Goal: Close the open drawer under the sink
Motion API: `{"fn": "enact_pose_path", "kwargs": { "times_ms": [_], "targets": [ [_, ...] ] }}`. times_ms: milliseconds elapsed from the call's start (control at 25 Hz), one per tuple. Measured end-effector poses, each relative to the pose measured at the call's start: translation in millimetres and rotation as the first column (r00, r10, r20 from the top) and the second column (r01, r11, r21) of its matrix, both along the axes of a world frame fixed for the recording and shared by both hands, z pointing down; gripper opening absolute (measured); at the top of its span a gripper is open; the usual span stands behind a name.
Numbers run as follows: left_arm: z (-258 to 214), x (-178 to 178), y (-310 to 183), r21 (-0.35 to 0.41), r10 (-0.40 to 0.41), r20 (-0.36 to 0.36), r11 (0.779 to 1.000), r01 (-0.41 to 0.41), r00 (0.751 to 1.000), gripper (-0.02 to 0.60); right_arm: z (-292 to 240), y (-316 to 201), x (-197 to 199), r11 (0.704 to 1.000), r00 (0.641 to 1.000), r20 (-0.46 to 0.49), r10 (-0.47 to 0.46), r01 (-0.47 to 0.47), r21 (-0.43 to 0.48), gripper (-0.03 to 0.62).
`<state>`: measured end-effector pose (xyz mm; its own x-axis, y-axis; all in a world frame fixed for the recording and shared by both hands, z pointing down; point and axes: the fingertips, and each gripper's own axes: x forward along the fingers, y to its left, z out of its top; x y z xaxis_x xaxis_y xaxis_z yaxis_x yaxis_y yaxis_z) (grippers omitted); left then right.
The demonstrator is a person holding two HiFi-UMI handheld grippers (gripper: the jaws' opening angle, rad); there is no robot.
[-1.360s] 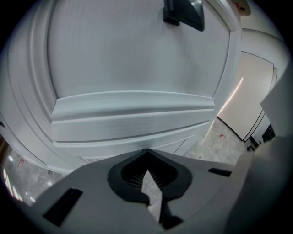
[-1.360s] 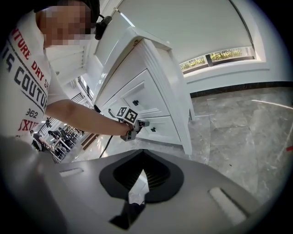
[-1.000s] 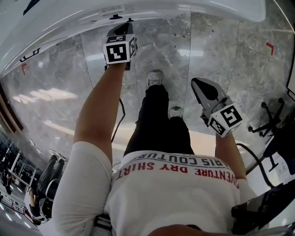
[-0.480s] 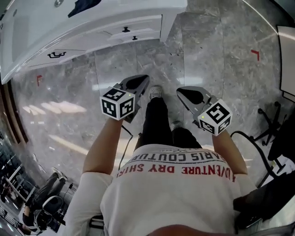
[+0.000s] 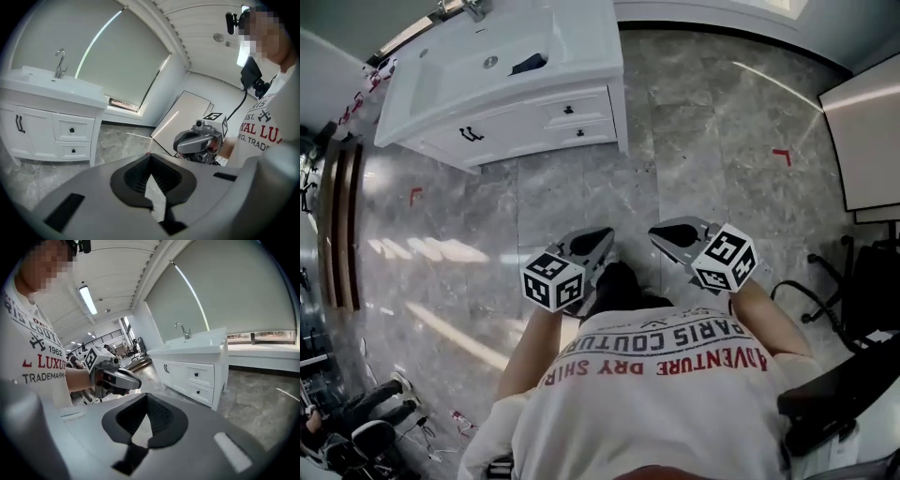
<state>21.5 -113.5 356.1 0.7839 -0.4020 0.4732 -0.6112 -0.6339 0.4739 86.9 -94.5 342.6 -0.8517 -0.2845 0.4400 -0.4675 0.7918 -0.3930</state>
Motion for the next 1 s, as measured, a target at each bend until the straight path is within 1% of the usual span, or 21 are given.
{"fn": "enact_pose_path", "kwargs": {
  "times_ms": [160,240,400,560,680,760,880,1000],
  "targets": [
    [-60.8,2.4,58.1,0.056,0.018,0.004,0.998,-0.019,1.000,0.003,-58.1,52.2,-0.6,0.999,1.000,0.026,0.008,-0.009,0.043,0.002],
    [-74.4,-0.2,82.3,0.082,0.033,0.015,0.996,-0.034,0.999,0.003,-71.6,72.8,-4.1,0.998,0.999,0.042,0.024,-0.027,0.065,0.002],
    [-85.6,-10.1,130.7,0.106,0.066,0.028,0.992,-0.068,0.997,0.002,-80.9,120.0,-18.3,0.994,0.995,0.070,0.068,-0.073,0.077,0.002],
    [-97.1,-33.8,191.7,0.133,0.087,0.031,0.987,-0.090,0.996,0.003,-88.9,181.9,-42.7,0.989,0.995,0.057,0.088,-0.094,0.115,0.002],
    [-115.3,-57.1,246.1,0.184,0.115,0.027,0.976,-0.118,0.993,0.002,-110.9,234.1,-64.6,0.977,0.990,0.085,0.115,-0.128,0.172,0.002],
    [-131.0,-72.7,278.2,0.224,0.129,0.022,0.966,-0.130,0.991,0.003,-123.2,264.2,-77.6,0.970,0.988,0.086,0.130,-0.145,0.197,0.002],
    [-149.3,-91.4,312.4,0.267,0.133,0.011,0.955,-0.131,0.991,0.002,-132.5,296.1,-93.2,0.965,0.986,0.073,0.147,-0.160,0.210,0.002],
    [-163.8,-100.2,334.4,0.301,0.136,0.005,0.944,-0.131,0.991,0.003,-141.2,319.8,-104.2,0.961,0.987,0.064,0.148,-0.159,0.225,0.002]
  ]
}}
